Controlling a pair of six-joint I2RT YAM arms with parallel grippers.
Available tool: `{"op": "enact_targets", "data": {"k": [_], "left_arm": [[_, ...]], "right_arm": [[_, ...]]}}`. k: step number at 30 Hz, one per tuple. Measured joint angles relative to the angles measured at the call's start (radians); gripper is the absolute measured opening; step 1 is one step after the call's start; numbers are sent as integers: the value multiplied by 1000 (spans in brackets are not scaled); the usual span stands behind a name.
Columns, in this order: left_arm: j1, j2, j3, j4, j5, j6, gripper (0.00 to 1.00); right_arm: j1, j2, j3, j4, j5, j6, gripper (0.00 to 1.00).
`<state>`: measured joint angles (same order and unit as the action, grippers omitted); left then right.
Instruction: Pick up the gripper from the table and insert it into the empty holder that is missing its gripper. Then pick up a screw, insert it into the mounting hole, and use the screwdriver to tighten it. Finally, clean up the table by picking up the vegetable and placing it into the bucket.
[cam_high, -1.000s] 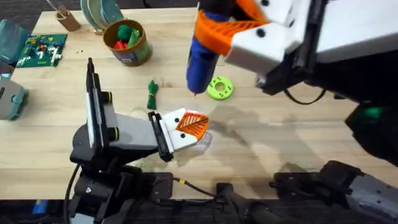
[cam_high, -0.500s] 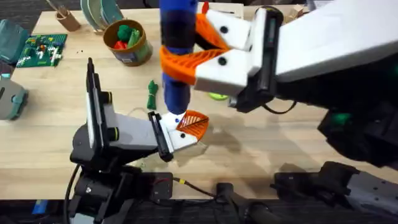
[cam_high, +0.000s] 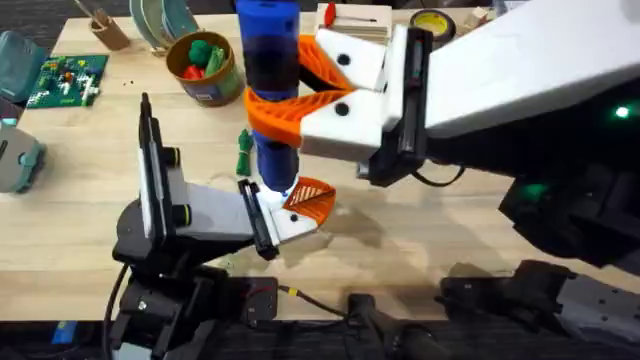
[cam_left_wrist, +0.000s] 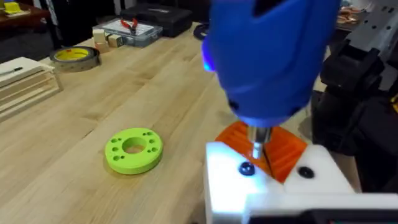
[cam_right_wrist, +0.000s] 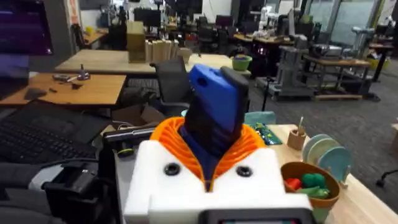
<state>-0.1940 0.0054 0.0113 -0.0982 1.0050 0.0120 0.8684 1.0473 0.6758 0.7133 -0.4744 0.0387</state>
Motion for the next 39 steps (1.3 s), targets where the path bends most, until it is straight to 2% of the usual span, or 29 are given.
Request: {"op": "enact_targets", "data": {"k": [5, 39], "left_arm": [[0, 0, 0, 0, 0, 0, 6], [0, 0, 0, 0, 0, 0, 6]], "right_arm": [[0, 0, 0, -38, 0, 0, 13], [0, 27, 0, -5, 18, -14, 13]]}}
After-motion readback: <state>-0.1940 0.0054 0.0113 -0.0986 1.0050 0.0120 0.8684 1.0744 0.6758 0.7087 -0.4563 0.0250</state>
